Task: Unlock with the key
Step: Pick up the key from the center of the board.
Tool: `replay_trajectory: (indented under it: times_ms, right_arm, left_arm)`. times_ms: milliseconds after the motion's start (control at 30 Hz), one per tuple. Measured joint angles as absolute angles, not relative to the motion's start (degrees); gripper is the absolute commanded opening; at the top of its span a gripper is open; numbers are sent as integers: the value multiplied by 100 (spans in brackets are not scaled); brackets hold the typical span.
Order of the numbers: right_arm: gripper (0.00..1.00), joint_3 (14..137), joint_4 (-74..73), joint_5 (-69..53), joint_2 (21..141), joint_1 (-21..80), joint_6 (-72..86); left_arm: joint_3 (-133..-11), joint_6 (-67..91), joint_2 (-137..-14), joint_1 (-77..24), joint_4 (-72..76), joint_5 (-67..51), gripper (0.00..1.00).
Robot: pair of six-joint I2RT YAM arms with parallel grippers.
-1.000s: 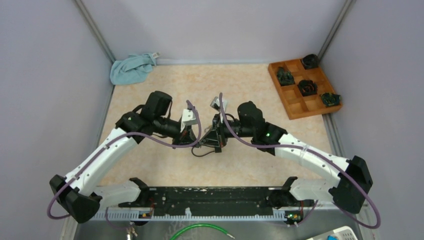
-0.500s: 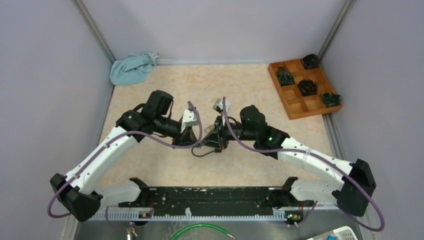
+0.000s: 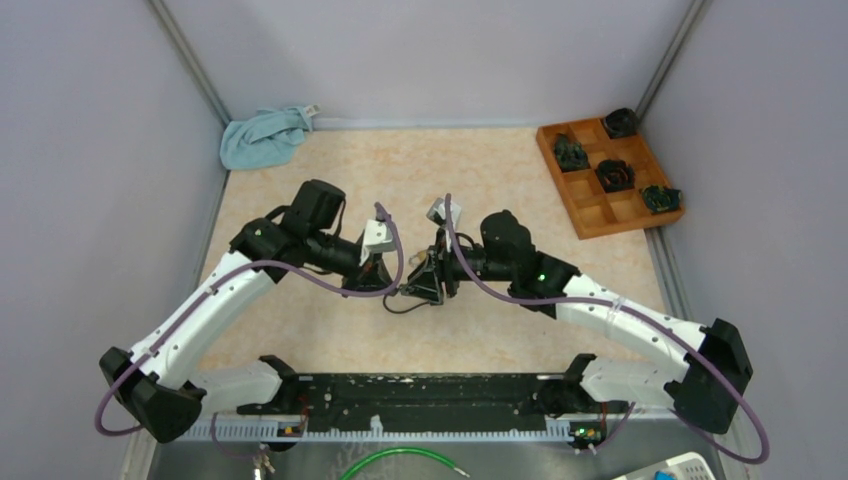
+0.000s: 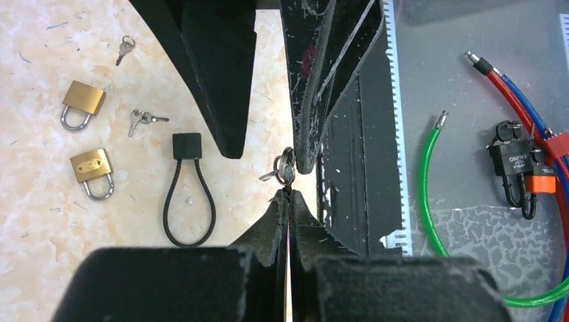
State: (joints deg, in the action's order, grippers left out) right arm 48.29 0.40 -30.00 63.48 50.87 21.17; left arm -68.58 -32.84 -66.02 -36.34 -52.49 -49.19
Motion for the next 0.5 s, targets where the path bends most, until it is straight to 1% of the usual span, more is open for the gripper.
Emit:
replay_trajectory:
  times_ms: [67,133,200,333,400,467,500]
  right_arm:
    - [37,4831,38,-2985,6348,5087,2108]
    - [35,4831,38,-2987,6348,5087,2106]
    - [30,4838,34,-3009,6348,5087,2106]
    - [17,4858,36,-3065,6355,5107,2117]
    - [13,4899,34,-3083,6392,5144,2115]
    - [3,4976,32,-3096,6477,5205,2117]
    - [0,5011,34,-3087,6532,5238,2110]
  left_arm:
    - [-6858,-3286,-6602,-3634,-5273,-4919,0]
    - [-6862,-3286,-6602,-3634,-5280,-4919,0]
    - [-6869,-3286,-6606,-3634,-5282,-4917,0]
    - [-6879,-3286,-6624,-3634,-5280,-4908,0]
    - [-6879,-3284,-6632,-3634,-5280,-4895,0]
    - [-6879,-3284,-6632,-3634,-5282,-4875,0]
    - [-6879,-3282,-6632,-3634,-5295,-4864,0]
